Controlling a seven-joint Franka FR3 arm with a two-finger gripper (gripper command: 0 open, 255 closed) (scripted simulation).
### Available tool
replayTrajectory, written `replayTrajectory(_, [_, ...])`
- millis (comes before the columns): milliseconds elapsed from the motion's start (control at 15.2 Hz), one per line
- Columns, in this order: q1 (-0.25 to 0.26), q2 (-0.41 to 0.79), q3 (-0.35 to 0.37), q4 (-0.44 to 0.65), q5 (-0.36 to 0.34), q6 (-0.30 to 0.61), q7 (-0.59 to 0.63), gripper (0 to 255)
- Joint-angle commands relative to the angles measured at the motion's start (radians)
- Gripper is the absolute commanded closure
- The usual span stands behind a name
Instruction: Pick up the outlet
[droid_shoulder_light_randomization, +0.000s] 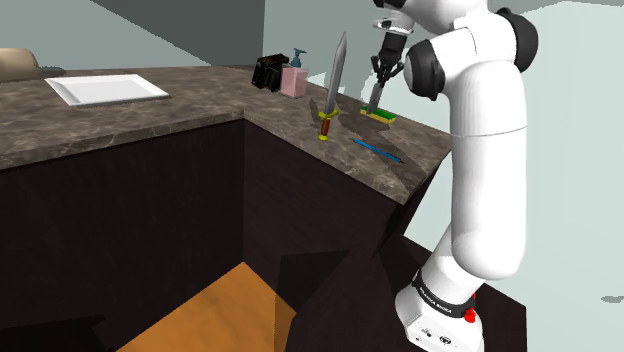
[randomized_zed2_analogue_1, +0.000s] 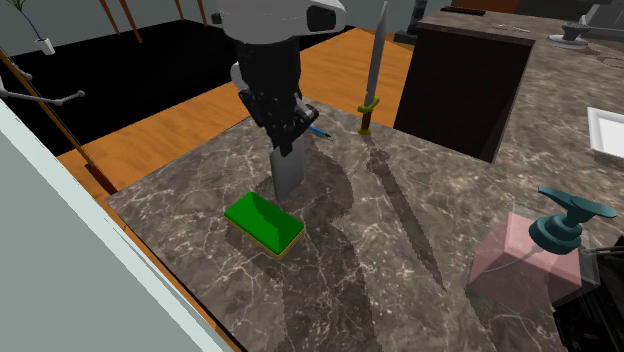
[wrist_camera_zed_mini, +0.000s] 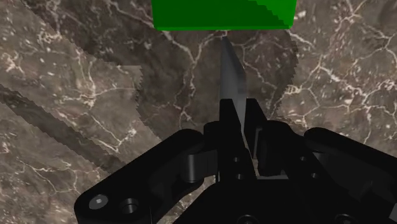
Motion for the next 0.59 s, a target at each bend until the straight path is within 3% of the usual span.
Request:
replayTrajectory(0, [-0.029,0.011,0.008,0.053,0.011,-0.038,0.003,255])
replayTrajectory(528, [-0.165,0.069,0.049,0.277,0.069,-0.185,0.02,255])
